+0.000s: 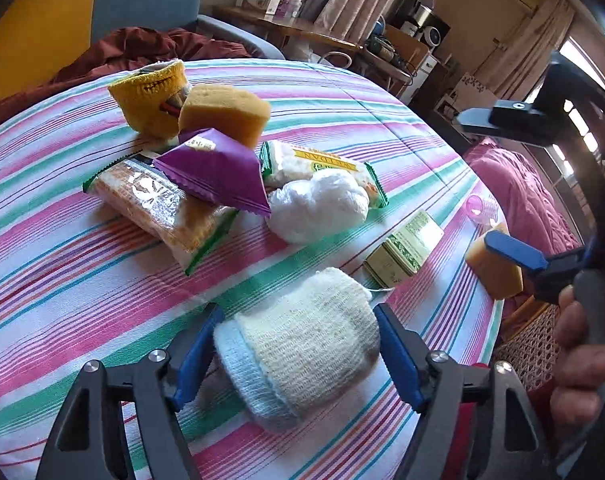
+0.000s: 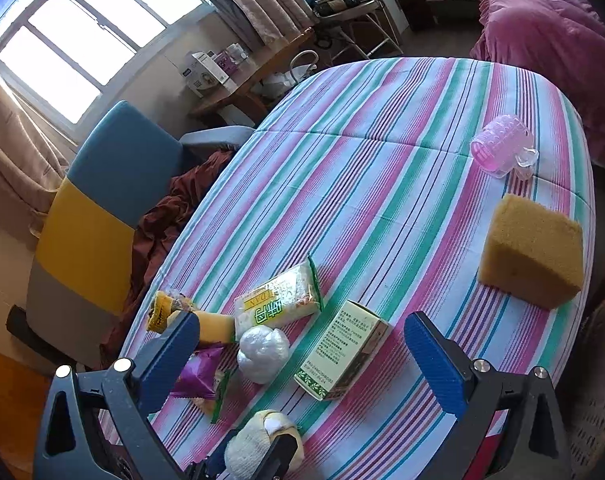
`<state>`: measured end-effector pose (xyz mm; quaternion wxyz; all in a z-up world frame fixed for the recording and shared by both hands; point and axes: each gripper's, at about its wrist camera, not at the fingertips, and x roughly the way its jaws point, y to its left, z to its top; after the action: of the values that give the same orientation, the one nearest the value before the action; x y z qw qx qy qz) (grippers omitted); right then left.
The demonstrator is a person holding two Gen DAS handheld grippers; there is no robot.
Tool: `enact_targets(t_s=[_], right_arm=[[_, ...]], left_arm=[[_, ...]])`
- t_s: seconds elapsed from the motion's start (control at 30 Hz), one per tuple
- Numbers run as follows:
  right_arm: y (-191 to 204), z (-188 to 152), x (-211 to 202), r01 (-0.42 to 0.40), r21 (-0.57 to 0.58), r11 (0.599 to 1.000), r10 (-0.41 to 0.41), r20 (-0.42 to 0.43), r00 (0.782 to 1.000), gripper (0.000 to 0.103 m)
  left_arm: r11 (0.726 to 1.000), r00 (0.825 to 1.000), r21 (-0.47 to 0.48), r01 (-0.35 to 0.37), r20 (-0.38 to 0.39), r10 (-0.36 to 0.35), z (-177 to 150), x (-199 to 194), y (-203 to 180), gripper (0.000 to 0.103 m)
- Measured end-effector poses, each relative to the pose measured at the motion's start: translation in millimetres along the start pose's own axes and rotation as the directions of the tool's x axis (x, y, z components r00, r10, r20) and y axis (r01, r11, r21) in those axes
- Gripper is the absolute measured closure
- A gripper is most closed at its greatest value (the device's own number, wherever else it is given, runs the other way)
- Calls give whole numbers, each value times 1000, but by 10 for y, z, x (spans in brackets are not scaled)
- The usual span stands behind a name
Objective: Organize objects
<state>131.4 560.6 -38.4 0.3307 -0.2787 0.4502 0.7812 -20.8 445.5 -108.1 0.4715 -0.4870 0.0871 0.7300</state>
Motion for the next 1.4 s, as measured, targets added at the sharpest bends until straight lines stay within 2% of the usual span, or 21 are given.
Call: enact_targets(t_s=[0.33,0.5,0.63,0.73,0.93,1.03,1.1,1.17,1.3,1.37,1.4], right_arm=[[-69,-6,268,133,-22,991,-135,-65,989,0],[-52,12,342,209,-75,975,-212,-46,976,0],[-20,45,377,229,-99,968,-233,-23,972,0],[11,80,398,195,-104,975,-197,-9,980,0],[89,72,532,102,-113,988,-110,-64,992,0],[19,16,633,26,-42,999,-33,-176,984,0],[-57,-71,688,-9,15,1000,12,-260,965,0],[-34,-122,637,-6,-9,1000,3,-270,963,2],[69,-272,613,-55,-54,997,34,-335,942,10],[173,-310,559,-50,-120,991,10,-314,949,11],[212,-308,525,-22,-163,986,-26,-288,957,12]], left_arm=[[997,997,51,-57,45,55,-229,-245,63,30],[994,994,66,-91,58,87,-337,-330,90,30],[994,994,47,-95,63,92,-454,-443,182,30],[993,992,50,-103,72,99,-550,-524,217,30],[993,991,38,-111,81,108,-717,-665,297,30],[993,991,30,-111,80,109,-719,-685,306,30],[993,991,25,-111,81,109,-715,-694,297,30],[993,990,22,-113,84,110,-728,-711,306,30],[994,990,15,-110,85,109,-754,-730,330,30],[994,990,10,-111,86,110,-770,-748,344,30],[994,990,9,-110,86,109,-778,-756,353,30]])
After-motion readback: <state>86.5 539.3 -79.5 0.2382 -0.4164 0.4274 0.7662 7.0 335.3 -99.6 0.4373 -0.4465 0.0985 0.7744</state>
